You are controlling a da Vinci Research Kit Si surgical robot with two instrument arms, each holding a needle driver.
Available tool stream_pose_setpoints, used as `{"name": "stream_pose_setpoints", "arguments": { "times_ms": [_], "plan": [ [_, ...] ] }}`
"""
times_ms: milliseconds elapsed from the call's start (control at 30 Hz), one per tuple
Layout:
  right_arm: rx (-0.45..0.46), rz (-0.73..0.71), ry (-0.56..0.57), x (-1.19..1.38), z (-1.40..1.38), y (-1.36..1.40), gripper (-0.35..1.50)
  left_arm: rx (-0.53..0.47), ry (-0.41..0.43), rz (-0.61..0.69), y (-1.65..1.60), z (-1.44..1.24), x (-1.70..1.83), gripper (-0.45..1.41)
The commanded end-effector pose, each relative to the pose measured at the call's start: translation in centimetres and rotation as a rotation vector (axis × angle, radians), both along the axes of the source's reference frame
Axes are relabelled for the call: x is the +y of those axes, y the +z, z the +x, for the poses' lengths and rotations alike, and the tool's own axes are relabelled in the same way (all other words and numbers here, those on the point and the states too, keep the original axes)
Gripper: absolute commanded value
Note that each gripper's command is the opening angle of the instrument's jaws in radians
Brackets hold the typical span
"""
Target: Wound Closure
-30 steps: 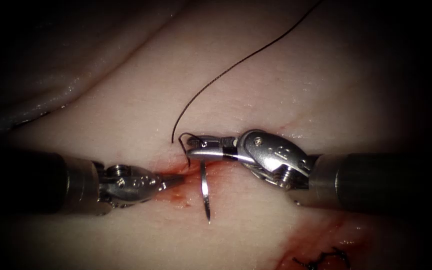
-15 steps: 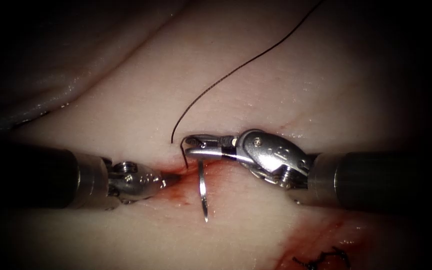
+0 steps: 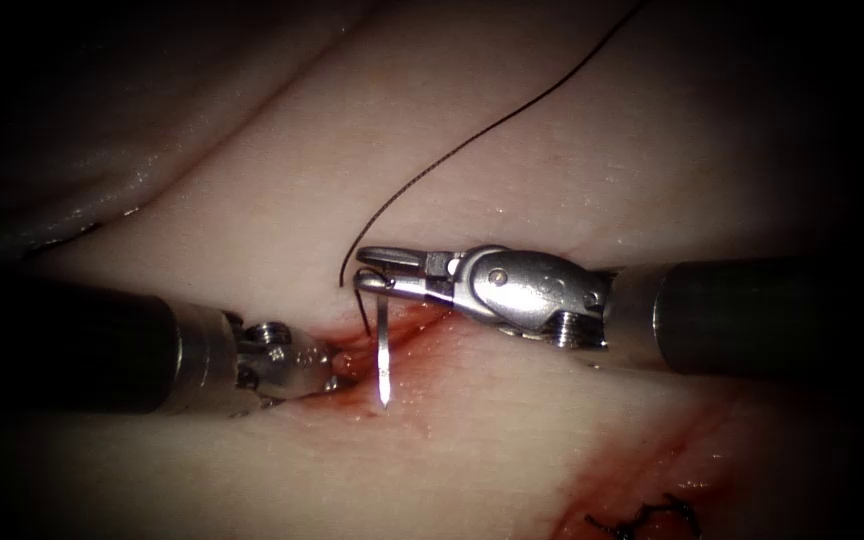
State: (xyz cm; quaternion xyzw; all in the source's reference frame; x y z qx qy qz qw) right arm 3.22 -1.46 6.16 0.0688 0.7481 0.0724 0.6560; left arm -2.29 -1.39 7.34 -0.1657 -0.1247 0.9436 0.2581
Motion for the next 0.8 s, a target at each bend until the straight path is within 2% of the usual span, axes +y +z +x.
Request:
{"name": "stream_pose_setpoints", "arguments": {
  "times_ms": [33,100,167,200,433,800],
  "plan": [
    [0.003,-0.016,0.011,0.02,0.08,0.08,-0.35,-0.010,0.004,0.006,0.05,-0.08,-0.07,0.67],
    [0.007,-0.026,0.018,0.03,0.09,0.13,-0.35,-0.023,0.003,0.019,0.04,-0.13,-0.09,0.84],
    [0.006,-0.033,0.017,0.00,0.09,0.18,-0.35,-0.031,0.004,0.027,0.04,-0.16,-0.10,0.91],
    [0.006,-0.036,0.016,-0.02,0.10,0.20,-0.35,-0.030,0.003,0.027,0.03,-0.18,-0.10,0.84],
    [0.007,-0.064,0.014,-0.10,0.10,0.30,-0.35,-0.031,0.003,0.032,0.00,-0.19,-0.08,0.78],
    [-0.012,-0.166,-0.046,-0.28,0.21,0.43,-0.35,-0.065,-0.010,0.041,-0.18,-0.23,-0.06,0.74]
  ]
}}
